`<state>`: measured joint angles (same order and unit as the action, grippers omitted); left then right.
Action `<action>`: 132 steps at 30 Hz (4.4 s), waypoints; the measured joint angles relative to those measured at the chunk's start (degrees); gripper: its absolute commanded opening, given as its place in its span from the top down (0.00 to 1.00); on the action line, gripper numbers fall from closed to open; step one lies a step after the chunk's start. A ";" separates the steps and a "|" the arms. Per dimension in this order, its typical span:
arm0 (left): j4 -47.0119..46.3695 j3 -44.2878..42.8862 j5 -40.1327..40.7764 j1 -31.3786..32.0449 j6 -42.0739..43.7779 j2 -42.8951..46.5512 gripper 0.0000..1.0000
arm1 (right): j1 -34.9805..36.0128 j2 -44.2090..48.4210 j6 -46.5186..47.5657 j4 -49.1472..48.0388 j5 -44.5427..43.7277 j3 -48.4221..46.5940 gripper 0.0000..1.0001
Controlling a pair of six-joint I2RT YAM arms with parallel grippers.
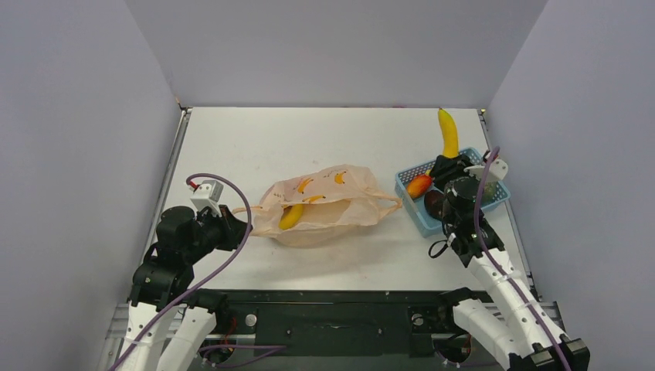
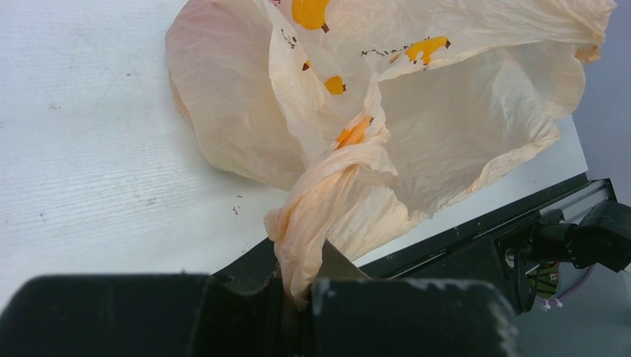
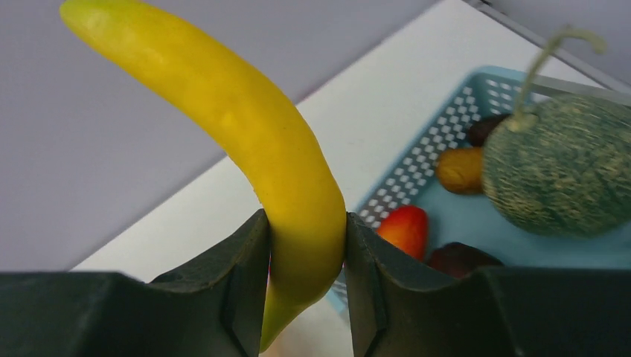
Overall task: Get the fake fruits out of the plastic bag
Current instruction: Place the fake fruit in the bin, then adjust the plastic bag at the center of the board, then take out the fake fruit from the plastic bag.
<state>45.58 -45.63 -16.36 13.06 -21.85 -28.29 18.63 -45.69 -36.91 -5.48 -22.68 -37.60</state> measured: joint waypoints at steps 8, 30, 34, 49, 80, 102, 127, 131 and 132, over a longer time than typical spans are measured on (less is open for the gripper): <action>0.00 0.00 -0.15 -0.11 0.00 -0.04 1.00 | -11.58 -11.82 -8.39 13.40 -4.87 0.35 1.00; 0.00 0.00 -0.17 -0.11 0.00 0.09 1.00 | -10.12 -20.59 -12.63 24.30 -13.46 -4.59 0.18; -0.02 0.00 -0.83 -0.09 0.04 -0.13 1.00 | -3.21 -15.34 -8.46 23.80 -14.36 -6.73 0.21; -0.39 0.15 -1.75 5.27 0.07 -6.34 1.00 | 28.22 -10.95 8.15 5.84 15.23 -10.12 0.45; -0.37 0.17 1.40 5.97 -0.28 -1.40 1.00 | 49.09 -41.62 -0.11 -16.79 -2.56 -3.98 0.59; -0.39 0.17 -0.02 5.99 -0.15 -3.74 1.00 | 43.58 -65.79 -9.38 -18.18 -0.96 -21.88 0.34; -0.44 0.17 -2.01 5.99 0.17 -3.58 1.00 | 40.72 -86.09 -6.27 -0.44 -12.81 -51.19 0.73; -0.44 0.17 -1.99 6.01 0.15 -3.34 1.00 | 39.17 -82.58 -6.49 -1.53 -11.37 -45.57 0.86; -0.44 0.17 -1.99 6.01 0.15 -3.34 1.00 | 38.60 -80.94 -6.29 -1.86 -10.99 -43.28 0.88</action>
<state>45.15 -45.45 -18.35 19.07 -21.69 -31.64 57.23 -126.63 -43.20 -7.33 -33.67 -80.88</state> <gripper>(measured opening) 0.004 0.386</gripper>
